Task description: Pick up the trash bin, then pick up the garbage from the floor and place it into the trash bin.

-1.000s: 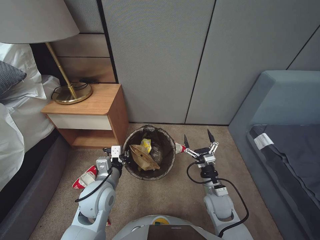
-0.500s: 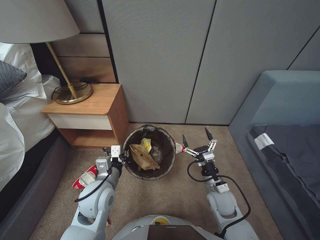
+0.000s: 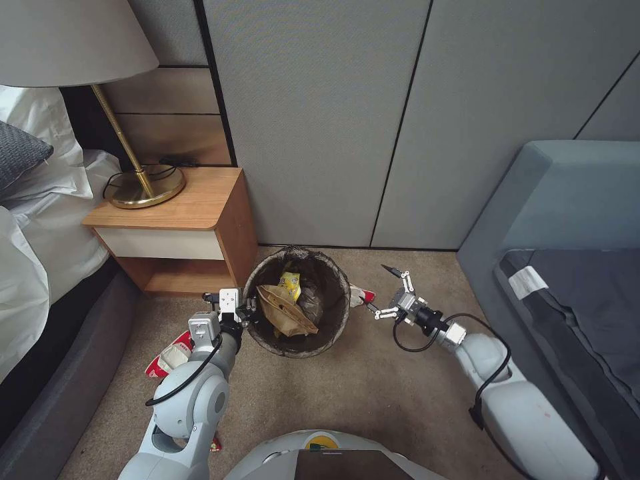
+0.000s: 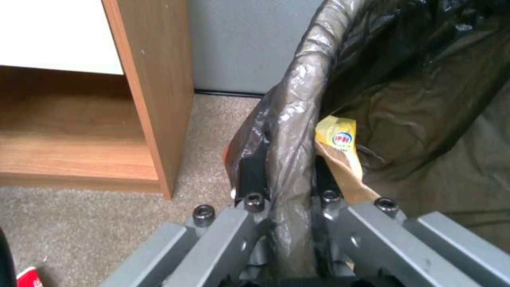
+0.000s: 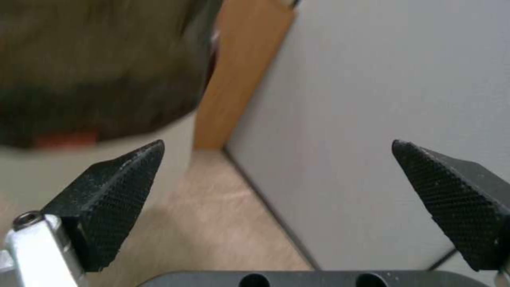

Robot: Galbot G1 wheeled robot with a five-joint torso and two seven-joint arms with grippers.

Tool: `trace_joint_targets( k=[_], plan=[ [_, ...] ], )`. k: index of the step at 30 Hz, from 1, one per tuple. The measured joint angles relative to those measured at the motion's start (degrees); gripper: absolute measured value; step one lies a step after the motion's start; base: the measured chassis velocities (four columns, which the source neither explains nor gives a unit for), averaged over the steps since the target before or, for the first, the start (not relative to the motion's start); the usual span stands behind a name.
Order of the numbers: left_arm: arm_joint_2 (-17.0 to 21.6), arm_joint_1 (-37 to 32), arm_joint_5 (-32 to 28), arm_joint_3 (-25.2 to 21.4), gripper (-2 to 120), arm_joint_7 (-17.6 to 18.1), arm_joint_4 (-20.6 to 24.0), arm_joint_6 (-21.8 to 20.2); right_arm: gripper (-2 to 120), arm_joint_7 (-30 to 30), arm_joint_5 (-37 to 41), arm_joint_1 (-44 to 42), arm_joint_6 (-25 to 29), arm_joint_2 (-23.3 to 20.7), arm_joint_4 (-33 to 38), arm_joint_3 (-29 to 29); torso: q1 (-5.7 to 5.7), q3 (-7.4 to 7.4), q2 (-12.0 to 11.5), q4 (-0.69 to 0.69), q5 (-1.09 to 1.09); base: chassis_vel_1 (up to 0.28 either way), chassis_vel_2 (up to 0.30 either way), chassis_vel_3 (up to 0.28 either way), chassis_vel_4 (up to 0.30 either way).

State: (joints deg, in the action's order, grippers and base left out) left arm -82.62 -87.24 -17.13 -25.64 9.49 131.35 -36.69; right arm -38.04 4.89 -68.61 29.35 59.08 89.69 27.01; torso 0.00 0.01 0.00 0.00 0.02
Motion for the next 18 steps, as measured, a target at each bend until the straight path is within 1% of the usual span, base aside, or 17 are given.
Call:
trace_joint_targets(
  k=[2, 3, 5, 7, 9, 10, 11, 13, 14, 17, 18],
  plan=[
    [0.0, -0.1, 0.0, 0.0, 0, 0.0, 0.1, 0.0, 100, -2.8, -0.1, 2.6, -0.5, -1.1, -2.8, -0.6, 0.0, 0.0, 0.0, 0.01, -0.01, 0.0, 0.0, 0.0, 0.0],
    [0.0, -0.1, 0.0, 0.0, 0, 0.0, 0.1, 0.0, 100, -2.8, -0.1, 2.6, -0.5, -1.1, -2.8, -0.6, 0.0, 0.0, 0.0, 0.01, -0.01, 0.0, 0.0, 0.0, 0.0],
    [-0.1, -0.2, 0.0, -0.1, 0, 0.0, 0.2, 0.0, 100, -4.9, -0.2, 5.0, -0.8, -1.7, -5.6, -1.4, 0.0, 0.0, 0.0, 0.01, -0.02, 0.0, 0.0, 0.0, 0.0],
    [-0.1, -0.2, 0.1, -0.1, 0, 0.0, 0.4, 0.0, 100, -7.3, -0.2, 8.1, -1.1, -2.0, -9.6, -3.1, 0.0, 0.0, 0.0, 0.0, -0.01, 0.0, 0.0, 0.0, 0.0],
    [-0.1, -0.2, 0.1, -0.2, 0, 0.0, 0.4, 0.0, 100, -8.1, -0.1, 9.0, -1.3, -2.0, -10.7, -3.6, 0.0, 0.0, 0.0, 0.01, -0.02, 0.0, 0.0, 0.0, 0.0],
    [-0.1, -0.2, 0.1, -0.2, 0, 0.0, 0.4, 0.0, 100, -9.9, 0.1, 10.8, -1.5, -1.9, -13.1, -5.1, 0.0, 0.0, 0.0, 0.01, -0.02, 0.0, 0.0, 0.0, 0.0],
    [-0.1, -0.2, 0.1, -0.2, 0, 0.0, 0.4, 0.0, 100, -9.9, 0.1, 10.8, -1.5, -1.9, -13.1, -5.1, 0.0, 0.0, 0.0, 0.01, -0.02, 0.0, 0.0, 0.0, 0.0],
    [-0.2, -0.3, 0.2, -0.2, 0, 0.0, 0.4, 0.0, 100, -11.5, 0.0, 13.1, -1.7, -1.4, -16.3, -7.4, 0.0, 0.0, 0.0, 0.0, -0.02, 0.0, 0.0, 0.0, 0.0],
    [-0.2, -0.3, 0.2, -0.2, 0, 0.0, 0.4, 0.0, 100, -11.5, 0.0, 13.1, -1.7, -1.4, -16.3, -7.4, 0.0, 0.0, 0.0, 0.0, -0.02, 0.0, 0.0, 0.0, 0.0],
    [-0.5, -0.4, 0.6, -0.2, 0, -0.1, 0.3, 0.0, 100, -11.8, -0.5, 15.8, -2.1, -0.6, -20.7, -10.2, 0.0, 0.0, 0.0, 0.01, -0.01, 0.0, 0.0, 0.0, 0.0],
    [-0.5, -0.4, 0.6, -0.2, 0, -0.1, 0.3, 0.0, 100, -11.8, -0.5, 15.8, -2.1, -0.6, -20.7, -10.2, 0.0, 0.0, 0.0, 0.01, -0.01, 0.0, 0.0, 0.0, 0.0]
  ],
)
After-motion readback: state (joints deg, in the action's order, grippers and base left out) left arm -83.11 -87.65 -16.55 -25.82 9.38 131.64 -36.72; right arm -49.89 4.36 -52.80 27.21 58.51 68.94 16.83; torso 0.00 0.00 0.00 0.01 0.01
